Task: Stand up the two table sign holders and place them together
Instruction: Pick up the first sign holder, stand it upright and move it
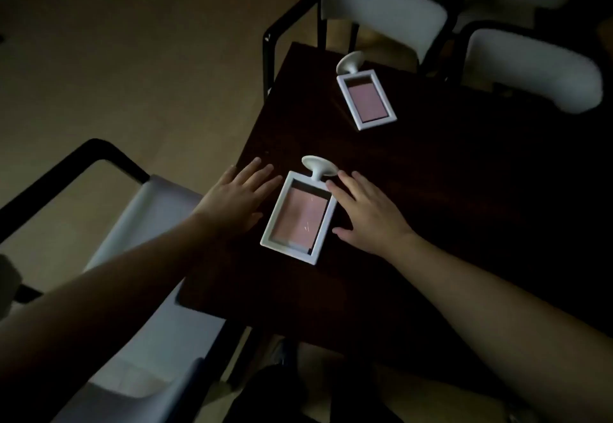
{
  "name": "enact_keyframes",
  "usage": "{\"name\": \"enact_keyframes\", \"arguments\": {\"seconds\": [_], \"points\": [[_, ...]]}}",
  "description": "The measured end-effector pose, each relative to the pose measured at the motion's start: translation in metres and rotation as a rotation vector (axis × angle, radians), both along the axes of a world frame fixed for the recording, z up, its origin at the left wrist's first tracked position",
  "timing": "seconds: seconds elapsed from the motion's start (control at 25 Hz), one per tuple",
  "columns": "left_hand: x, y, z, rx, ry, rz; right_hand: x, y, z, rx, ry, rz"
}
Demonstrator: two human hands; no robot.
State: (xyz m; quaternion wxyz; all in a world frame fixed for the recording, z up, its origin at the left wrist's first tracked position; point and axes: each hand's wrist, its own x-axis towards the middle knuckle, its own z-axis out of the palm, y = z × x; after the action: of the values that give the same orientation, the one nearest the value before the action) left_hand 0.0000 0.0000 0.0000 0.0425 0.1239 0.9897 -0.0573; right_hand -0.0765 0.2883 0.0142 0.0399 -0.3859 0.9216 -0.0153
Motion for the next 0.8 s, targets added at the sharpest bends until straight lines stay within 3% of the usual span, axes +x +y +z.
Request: {"name": "enact_keyframes", "arguments": {"seconds": [0.24, 0.8], "points": [[-0.008, 0.013, -0.032, -0.015, -0.08, 0.047, -0.004, 0.002, -0.037, 0.096, -0.036, 0.043], [-0.021, 0.011, -0.04, 0.124, -0.166, 0.029, -0.015, 0.006, -0.053, -0.153, -0.204, -0.017]]}}
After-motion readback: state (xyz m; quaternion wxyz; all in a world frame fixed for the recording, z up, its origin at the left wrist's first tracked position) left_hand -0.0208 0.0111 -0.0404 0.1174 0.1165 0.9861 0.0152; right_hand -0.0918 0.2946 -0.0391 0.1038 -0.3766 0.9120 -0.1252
